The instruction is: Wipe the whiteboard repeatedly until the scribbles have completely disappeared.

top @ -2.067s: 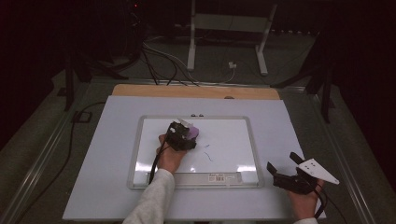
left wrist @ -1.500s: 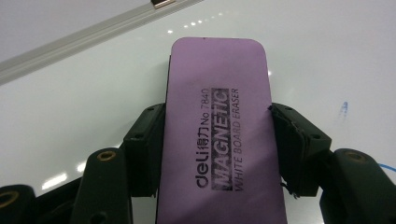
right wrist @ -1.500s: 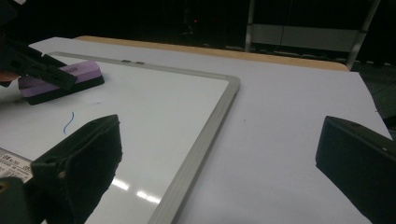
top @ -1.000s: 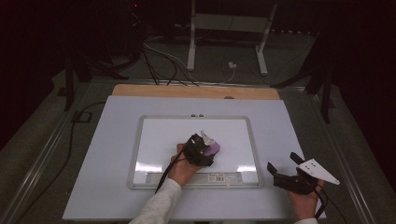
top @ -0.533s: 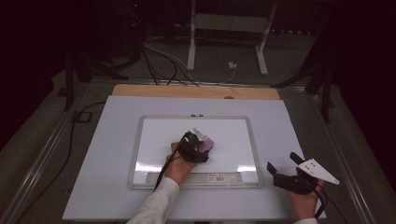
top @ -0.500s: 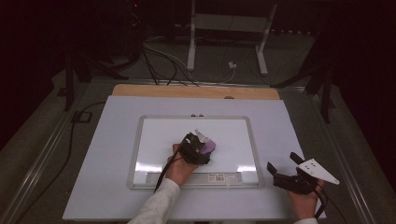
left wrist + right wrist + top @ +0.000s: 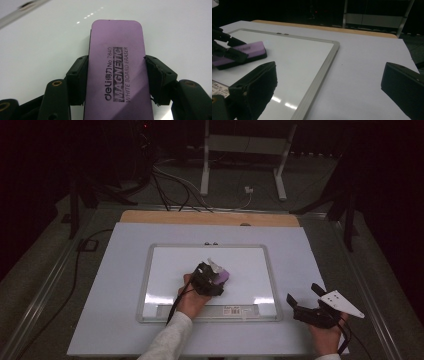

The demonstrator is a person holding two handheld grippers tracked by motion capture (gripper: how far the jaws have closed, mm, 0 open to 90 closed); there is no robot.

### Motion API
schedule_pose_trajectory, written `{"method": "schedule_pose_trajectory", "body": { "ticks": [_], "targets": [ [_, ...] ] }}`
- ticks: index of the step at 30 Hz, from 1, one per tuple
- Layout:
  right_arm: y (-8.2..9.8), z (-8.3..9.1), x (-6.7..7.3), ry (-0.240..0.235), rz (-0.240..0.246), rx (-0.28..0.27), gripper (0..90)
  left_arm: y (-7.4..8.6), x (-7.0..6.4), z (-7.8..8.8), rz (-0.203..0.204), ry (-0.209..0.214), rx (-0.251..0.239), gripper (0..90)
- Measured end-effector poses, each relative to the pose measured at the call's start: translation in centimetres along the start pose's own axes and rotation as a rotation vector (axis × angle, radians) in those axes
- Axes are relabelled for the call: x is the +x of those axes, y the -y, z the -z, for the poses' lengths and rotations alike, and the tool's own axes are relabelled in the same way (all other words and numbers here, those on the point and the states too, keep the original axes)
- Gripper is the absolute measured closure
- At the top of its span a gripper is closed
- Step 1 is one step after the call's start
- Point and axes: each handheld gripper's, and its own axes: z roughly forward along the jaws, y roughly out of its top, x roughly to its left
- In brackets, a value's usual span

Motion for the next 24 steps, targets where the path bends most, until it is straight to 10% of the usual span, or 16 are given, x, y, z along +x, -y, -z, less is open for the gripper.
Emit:
{"method": "schedule_pose_trajectory", "body": {
  "ticks": [3,15,24],
  "targets": [
    [0.0,-0.1,0.0,0.000,0.003,0.002,0.9,0.1,0.8,-0.1,0.034,0.004,0.003,41.9],
    [0.0,-0.1,0.1,-0.004,0.004,0.005,0.9,-0.4,-4.0,0.0,-0.125,0.115,-0.008,41.8],
    [0.0,0.0,0.0,-0.001,0.001,0.001,0.9,-0.3,1.3,-0.5,0.068,-0.019,-0.001,41.8]
  ]
}}
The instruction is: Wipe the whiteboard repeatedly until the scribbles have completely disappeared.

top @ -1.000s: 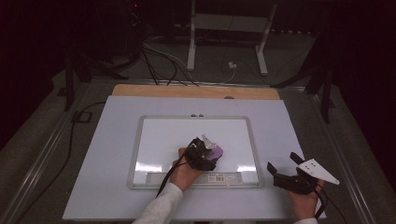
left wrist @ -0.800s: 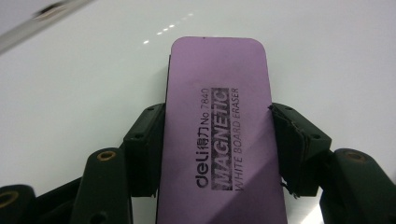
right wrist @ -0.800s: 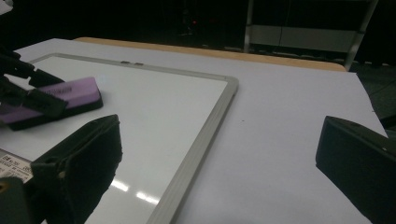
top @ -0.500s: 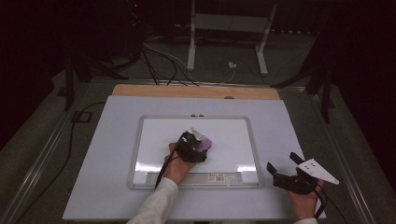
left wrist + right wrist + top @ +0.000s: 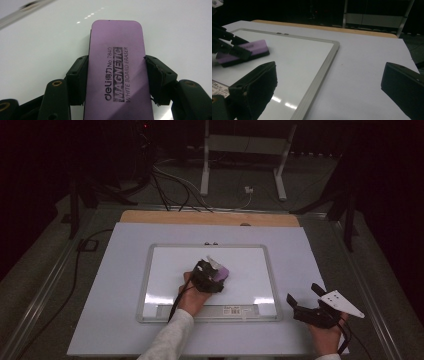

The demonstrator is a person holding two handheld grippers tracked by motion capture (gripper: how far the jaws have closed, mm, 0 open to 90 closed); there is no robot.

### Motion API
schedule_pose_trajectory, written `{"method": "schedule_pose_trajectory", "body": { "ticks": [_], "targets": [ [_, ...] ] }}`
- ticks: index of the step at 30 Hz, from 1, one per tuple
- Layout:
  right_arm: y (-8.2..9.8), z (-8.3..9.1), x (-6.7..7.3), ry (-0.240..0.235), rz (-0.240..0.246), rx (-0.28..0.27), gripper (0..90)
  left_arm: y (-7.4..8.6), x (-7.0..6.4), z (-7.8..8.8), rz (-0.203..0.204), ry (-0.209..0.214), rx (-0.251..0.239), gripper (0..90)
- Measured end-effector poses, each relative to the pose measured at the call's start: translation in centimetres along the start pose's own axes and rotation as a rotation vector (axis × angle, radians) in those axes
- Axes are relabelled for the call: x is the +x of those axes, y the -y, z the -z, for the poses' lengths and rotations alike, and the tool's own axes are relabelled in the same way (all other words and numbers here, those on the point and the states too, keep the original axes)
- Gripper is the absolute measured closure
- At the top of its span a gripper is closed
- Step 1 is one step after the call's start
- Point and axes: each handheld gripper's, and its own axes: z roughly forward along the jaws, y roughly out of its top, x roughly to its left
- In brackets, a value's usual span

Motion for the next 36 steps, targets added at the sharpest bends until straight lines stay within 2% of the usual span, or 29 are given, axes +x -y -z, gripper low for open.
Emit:
{"method": "schedule_pose_trajectory", "body": {
  "ticks": [5,14,28,36],
  "targets": [
    [0.0,-0.1,0.0,0.000,0.001,0.002,0.9,0.5,3.1,0.3,0.101,-0.064,0.001,41.9],
    [0.0,-0.1,0.1,-0.002,0.002,0.006,0.9,1.3,5.6,0.8,0.176,-0.116,-0.001,41.8],
    [0.0,-0.2,0.1,-0.002,0.000,0.005,0.9,1.8,7.1,1.1,0.227,-0.162,-0.006,41.8],
    [0.0,-0.1,0.0,0.001,-0.002,0.003,0.9,2.2,8.3,1.3,0.263,-0.204,-0.006,41.8]
  ]
}}
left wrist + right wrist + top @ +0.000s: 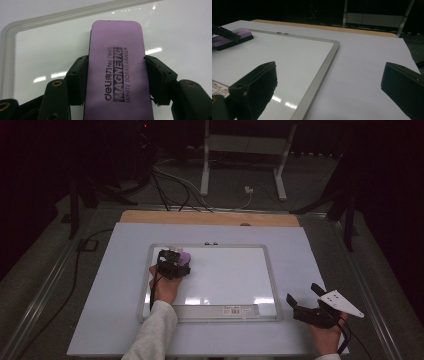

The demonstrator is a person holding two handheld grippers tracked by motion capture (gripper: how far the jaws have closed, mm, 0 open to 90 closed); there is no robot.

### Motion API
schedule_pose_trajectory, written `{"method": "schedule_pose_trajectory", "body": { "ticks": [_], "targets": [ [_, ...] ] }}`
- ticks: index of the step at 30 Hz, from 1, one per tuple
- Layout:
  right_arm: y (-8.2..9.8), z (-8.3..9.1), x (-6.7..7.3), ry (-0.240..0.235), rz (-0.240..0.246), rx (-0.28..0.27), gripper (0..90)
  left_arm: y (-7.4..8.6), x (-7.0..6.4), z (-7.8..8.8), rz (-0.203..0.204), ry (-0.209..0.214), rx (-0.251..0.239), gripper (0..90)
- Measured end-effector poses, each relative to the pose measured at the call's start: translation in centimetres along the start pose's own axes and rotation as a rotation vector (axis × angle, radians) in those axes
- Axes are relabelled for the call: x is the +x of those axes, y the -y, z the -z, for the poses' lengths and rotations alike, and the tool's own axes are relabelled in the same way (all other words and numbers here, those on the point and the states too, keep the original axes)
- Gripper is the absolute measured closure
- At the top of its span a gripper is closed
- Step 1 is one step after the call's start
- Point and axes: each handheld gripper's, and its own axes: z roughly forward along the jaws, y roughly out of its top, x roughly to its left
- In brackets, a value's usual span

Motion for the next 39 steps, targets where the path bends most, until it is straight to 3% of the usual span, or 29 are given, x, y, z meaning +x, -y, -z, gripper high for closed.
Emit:
{"method": "schedule_pose_trajectory", "body": {
  "ticks": [4,6,9,15,18,24,32,39],
  "targets": [
    [0.0,0.0,0.0,0.000,0.002,0.000,0.9,0.1,0.4,0.1,0.004,-0.025,-0.011,37.7],
    [0.0,0.0,0.1,0.000,0.000,0.001,0.9,0.3,0.4,0.4,0.005,-0.018,-0.032,32.1],
    [0.0,-0.1,0.0,0.000,0.001,0.002,0.9,0.3,0.0,1.0,-0.030,0.010,-0.074,26.7],
    [0.0,0.0,0.1,0.000,0.003,0.000,0.9,0.5,-1.4,2.6,-0.189,0.047,-0.158,24.3],
    [0.0,0.1,0.0,0.000,-0.002,-0.001,0.9,0.8,-1.7,3.0,-0.239,0.080,-0.171,26.3],
    [0.0,0.0,0.0,-0.001,-0.001,0.000,0.9,1.3,-1.3,3.5,-0.273,0.116,-0.179,26.6],
    [0.0,0.1,0.1,-0.001,0.002,0.000,0.9,2.0,-0.9,3.2,-0.298,0.115,-0.145,27.8],
    [0.0,0.0,0.1,-0.002,-0.001,0.002,0.9,2.4,-0.7,2.6,-0.307,0.088,-0.109,27.9]
  ]
}}
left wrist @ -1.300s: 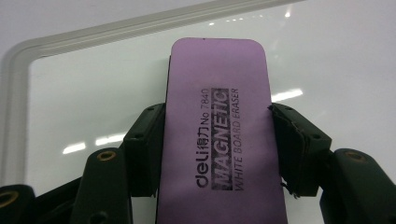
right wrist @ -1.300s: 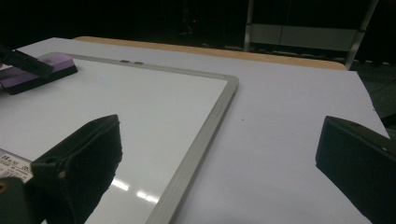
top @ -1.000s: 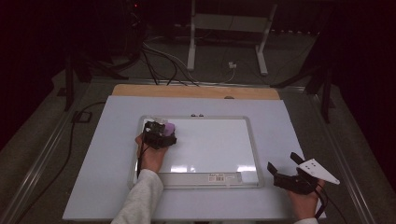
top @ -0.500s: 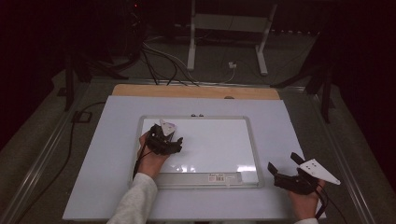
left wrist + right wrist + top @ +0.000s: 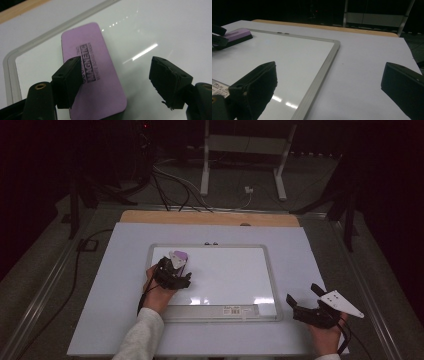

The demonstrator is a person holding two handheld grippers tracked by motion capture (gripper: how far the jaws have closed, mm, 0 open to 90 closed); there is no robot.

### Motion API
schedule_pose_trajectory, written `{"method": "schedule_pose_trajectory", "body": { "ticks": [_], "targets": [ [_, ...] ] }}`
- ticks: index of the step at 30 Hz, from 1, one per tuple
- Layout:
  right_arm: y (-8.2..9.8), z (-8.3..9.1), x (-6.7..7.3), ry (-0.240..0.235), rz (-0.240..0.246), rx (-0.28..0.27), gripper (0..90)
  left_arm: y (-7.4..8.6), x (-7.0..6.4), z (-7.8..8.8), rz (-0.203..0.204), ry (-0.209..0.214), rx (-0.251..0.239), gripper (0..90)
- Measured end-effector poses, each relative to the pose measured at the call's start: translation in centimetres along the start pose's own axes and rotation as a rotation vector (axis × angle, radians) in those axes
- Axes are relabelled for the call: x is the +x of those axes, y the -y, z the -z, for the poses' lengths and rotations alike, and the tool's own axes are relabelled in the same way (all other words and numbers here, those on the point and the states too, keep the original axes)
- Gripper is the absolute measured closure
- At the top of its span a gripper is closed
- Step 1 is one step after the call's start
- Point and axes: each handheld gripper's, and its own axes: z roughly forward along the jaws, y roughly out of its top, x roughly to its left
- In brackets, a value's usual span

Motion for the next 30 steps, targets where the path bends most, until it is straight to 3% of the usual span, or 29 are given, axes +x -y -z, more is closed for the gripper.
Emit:
{"method": "schedule_pose_trajectory", "body": {
  "ticks": [16,22,27,30],
  "targets": [
    [0.01,-0.03,0.05,-0.005,-0.003,0.003,0.9,-0.02,0.52,-0.16,0.019,-0.008,0.003,28.4],
    [0.01,-0.05,0.01,-0.004,-0.004,0.002,0.9,0.00,0.48,-0.05,0.010,-0.051,-0.010,26.6],
    [0.02,-0.10,0.04,-0.005,-0.004,0.002,0.9,0.18,0.71,-0.34,0.002,-0.057,0.011,26.4],
    [0.00,-0.05,0.06,-0.004,-0.004,0.003,0.9,0.13,0.81,-0.34,0.018,-0.049,0.010,26.1]
  ]
}}
